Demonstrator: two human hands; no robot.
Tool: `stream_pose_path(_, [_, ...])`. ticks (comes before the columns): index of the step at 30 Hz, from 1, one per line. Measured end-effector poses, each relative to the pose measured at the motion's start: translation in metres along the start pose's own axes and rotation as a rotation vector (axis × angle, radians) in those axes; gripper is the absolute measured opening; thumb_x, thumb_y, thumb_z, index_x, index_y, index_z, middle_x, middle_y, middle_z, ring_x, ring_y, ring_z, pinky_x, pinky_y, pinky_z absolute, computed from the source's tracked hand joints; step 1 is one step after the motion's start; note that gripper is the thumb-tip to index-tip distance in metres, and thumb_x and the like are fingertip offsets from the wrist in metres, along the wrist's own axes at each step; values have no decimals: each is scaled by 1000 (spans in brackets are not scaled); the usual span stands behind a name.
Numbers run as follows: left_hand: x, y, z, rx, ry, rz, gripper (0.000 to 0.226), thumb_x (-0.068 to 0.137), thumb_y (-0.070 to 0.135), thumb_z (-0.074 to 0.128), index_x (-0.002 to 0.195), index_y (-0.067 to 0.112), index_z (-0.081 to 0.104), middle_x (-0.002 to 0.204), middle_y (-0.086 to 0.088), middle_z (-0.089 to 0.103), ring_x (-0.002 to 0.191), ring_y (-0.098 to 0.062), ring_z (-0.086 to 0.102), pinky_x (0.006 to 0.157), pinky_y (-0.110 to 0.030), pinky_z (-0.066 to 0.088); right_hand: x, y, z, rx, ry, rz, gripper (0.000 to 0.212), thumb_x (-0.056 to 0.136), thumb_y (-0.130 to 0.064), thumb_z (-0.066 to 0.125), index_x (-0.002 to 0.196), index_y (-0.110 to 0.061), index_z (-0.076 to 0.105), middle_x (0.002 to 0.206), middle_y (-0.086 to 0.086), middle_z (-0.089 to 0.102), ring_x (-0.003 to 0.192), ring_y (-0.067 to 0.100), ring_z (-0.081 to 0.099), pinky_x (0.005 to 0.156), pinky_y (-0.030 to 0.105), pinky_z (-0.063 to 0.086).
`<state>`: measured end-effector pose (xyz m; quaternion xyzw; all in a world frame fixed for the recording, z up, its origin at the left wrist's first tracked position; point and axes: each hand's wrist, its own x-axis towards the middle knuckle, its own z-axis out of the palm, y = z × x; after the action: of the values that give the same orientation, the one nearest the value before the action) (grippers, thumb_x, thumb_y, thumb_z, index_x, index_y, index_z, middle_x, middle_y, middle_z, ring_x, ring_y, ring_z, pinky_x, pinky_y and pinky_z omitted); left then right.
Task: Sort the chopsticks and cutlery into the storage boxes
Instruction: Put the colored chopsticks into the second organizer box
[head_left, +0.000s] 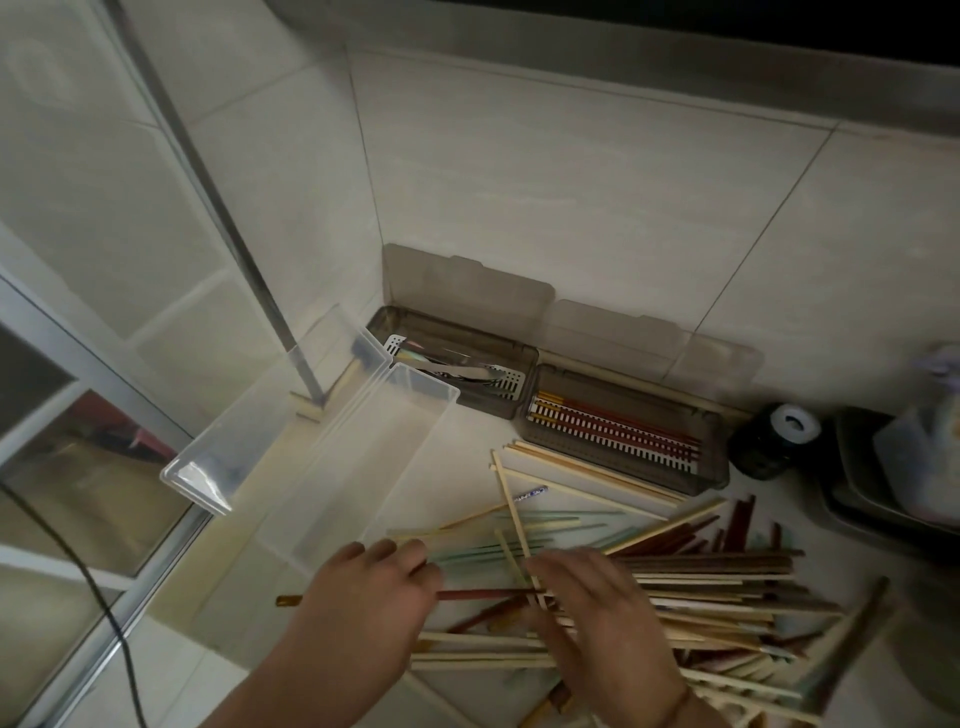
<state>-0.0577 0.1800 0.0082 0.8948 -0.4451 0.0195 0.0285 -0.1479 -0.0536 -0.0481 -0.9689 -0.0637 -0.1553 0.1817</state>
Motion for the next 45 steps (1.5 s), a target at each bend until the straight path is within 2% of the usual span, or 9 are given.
stream_pose_path(2, [6, 4, -12, -83, 98, 29, 10, 68, 35, 73, 71, 28, 67, 72, 9, 56, 58, -15, 58, 46, -28, 47, 10, -18, 1, 0, 28, -92, 31, 87, -45, 56, 109, -26, 67, 104, -12, 66, 99, 15, 60, 87, 34, 44])
stream_pose_path(5, [18, 7, -17, -136, 122, 78, 18, 81, 39, 50, 78, 30, 65, 76, 12, 55, 63, -12, 57, 50, -26, 48, 18, -18, 0, 5, 73, -109, 14, 84, -33, 64, 98, -28, 66, 83, -12, 65, 77, 14, 61, 75, 32, 45])
stream_pose_path(14, [54, -10, 0, -387, 191, -46, 22, 93, 37, 46, 95, 33, 67, 79, 17, 58, 68, -6, 55, 59, -24, 49, -2, 63, -47, 14, -48, 227, 33, 93, -50, 40, 112, -36, 62, 95, -17, 68, 82, 7, 65, 66, 22, 53])
stream_pose_path(17, [84, 1, 10, -474, 189, -52, 23, 93, 37, 48, 97, 32, 70, 83, 17, 62, 73, -5, 57, 64, -25, 51, 16, 70, -53, -19, -17, 183, 36, 94, -51, 42, 117, -33, 62, 96, -15, 69, 84, 7, 64, 69, 24, 53])
stream_pose_path(21, [125, 4, 19, -633, 247, -199, 23, 94, 35, 56, 114, 30, 66, 95, 13, 66, 85, -4, 59, 75, -28, 53, 52, 90, -57, -183, 135, 68, 27, 89, -36, 50, 99, -24, 73, 85, -5, 71, 76, 16, 65, 67, 27, 51])
stream_pose_path(24, [149, -2, 26, -713, 190, -325, 46, 94, 36, 58, 138, 29, 47, 119, 14, 58, 103, -3, 55, 87, -21, 46, 77, 125, -56, -288, 210, 176, 29, 87, -35, 51, 87, -19, 75, 78, 1, 71, 76, 24, 63, 64, 33, 52])
stream_pose_path(28, [172, -5, 43, -436, -88, -247, 56, 97, 40, 50, 148, 26, 33, 154, 1, 30, 136, -19, 34, 108, -32, 34, 110, 165, -44, -288, -69, 376, 13, 89, -33, 63, 93, -28, 75, 91, -6, 66, 89, 23, 53, 74, 36, 49])
stream_pose_path(33, [180, -4, 67, -368, -205, -266, 57, 96, 43, 49, 148, 29, 30, 157, 0, 20, 139, -22, 30, 110, -38, 36, 137, 177, -22, -323, -531, 382, 21, 91, -45, 56, 107, -40, 69, 113, -12, 64, 104, 14, 56, 88, 31, 48])
stream_pose_path(45, [183, -6, 79, -468, -154, -311, 51, 96, 39, 49, 145, 30, 37, 156, 3, 22, 135, -21, 35, 108, -38, 37, 168, 188, 8, -380, -690, 378, 23, 86, -53, 58, 87, -30, 59, 94, -5, 64, 85, 17, 60, 71, 27, 49])
